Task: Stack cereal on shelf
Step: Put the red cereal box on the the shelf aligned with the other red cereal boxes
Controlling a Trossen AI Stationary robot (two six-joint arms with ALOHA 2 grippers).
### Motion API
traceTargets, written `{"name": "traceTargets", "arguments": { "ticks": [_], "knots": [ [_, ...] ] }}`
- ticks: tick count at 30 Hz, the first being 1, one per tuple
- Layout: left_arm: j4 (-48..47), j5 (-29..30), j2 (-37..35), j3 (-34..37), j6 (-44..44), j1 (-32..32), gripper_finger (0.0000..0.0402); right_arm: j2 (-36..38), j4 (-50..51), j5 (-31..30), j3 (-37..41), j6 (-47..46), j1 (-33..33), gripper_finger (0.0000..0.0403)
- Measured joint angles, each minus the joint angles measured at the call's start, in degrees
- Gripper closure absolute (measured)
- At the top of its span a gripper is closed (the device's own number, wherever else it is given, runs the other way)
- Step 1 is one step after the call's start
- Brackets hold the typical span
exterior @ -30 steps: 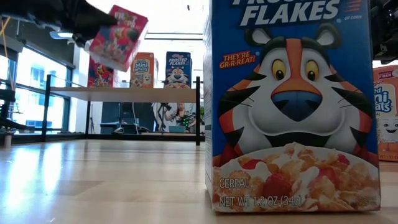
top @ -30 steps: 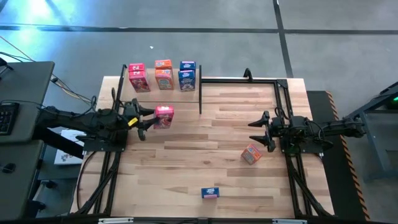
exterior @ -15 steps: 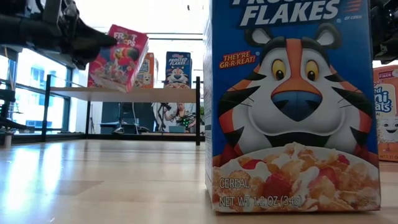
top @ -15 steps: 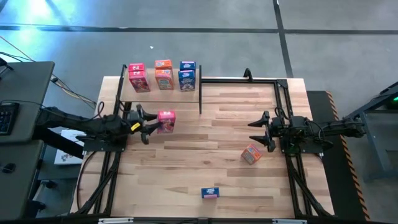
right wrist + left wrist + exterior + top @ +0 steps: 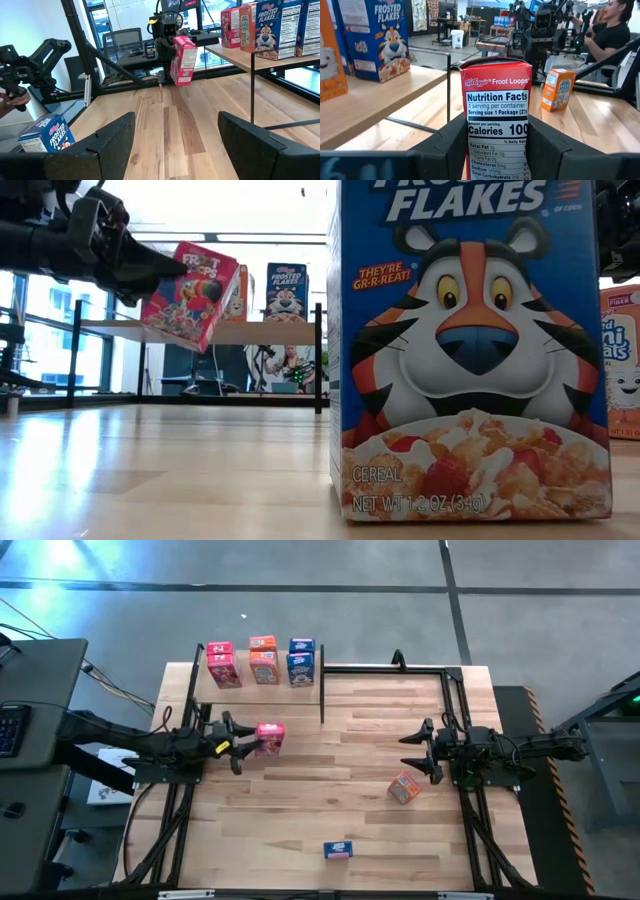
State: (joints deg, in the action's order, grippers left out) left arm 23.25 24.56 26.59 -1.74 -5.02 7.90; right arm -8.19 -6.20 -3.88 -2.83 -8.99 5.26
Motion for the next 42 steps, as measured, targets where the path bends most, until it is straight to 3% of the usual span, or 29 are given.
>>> {"name": "traceTargets", "arguments": {
  "ticks": [25,35,42],
  "knots": [
    [31.0,0.6,27.6,-0.2,2.7,0.0,0.0245,0.0,0.0,0.0,0.0,0.0,0.0,0.0125],
    [33.7,2.0,39.2,-0.3,0.6,0.0,0.0245,0.0,0.0,0.0,0.0,0.0,0.0,0.0125],
    [33.7,3.0,43.6,-0.3,-0.6,0.0,0.0245,0.0,0.0,0.0,0.0,0.0,0.0,0.0125]
  ]
}}
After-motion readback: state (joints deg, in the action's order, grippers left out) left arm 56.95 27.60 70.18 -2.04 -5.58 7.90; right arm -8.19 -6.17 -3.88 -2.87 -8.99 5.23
